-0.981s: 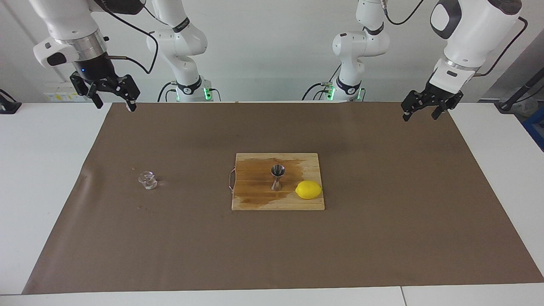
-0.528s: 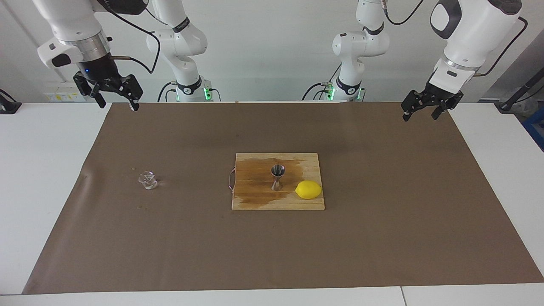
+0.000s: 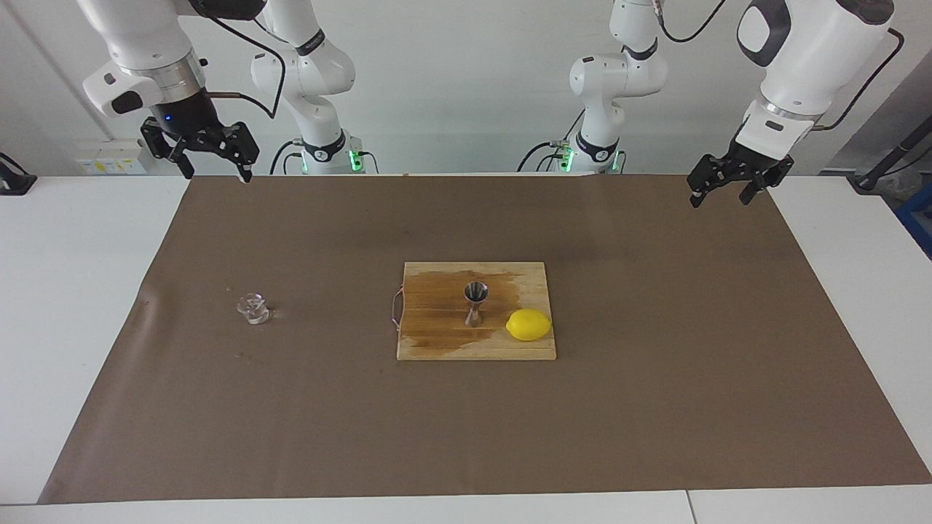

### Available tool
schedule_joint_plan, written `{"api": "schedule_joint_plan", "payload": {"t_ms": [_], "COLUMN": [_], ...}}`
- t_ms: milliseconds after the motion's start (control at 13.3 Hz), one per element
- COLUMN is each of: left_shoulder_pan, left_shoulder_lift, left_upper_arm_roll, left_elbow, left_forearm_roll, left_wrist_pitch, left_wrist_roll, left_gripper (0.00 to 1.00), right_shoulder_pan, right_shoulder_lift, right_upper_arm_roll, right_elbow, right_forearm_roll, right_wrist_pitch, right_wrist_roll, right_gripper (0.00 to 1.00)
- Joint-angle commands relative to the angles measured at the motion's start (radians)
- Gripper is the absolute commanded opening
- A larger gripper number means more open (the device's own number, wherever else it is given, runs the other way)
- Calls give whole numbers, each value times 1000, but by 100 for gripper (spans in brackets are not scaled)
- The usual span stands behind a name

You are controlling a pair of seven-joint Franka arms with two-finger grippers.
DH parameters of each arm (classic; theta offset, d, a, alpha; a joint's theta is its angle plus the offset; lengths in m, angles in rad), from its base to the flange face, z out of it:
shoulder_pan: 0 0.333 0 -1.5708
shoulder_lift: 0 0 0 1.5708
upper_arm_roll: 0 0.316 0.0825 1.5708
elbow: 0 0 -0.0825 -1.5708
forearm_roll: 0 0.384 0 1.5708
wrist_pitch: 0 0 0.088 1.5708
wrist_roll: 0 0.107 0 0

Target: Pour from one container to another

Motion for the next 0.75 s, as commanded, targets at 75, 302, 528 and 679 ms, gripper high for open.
{"api": "schedule_joint_plan", "payload": {"t_ms": [75, 302, 528, 679], "left_shoulder_pan": [3, 5, 6, 8], "left_shoulder_lift": [-26, -26, -25, -25], "left_upper_arm_roll": [-2, -2, -2, -2], "left_elbow": [-28, -28, -28, -28], "left_forearm_roll": [2, 1, 0, 0], "left_wrist_pitch": [21, 23, 21, 21], "left_wrist_roll": [-8, -8, -6, -6], "left_gripper": [100, 100, 100, 100], "right_shoulder_pan": [-7, -14, -14, -16], "right_shoulder_lift": [20, 16, 15, 15], "right_upper_arm_roll": [5, 2, 0, -5], "right_elbow": [29, 20, 20, 20], "right_forearm_roll": [1, 19, 18, 19], "right_wrist_pitch": [2, 7, 10, 10], "right_wrist_roll": [-19, -3, -2, -2], "right_gripper": [100, 100, 100, 100]}}
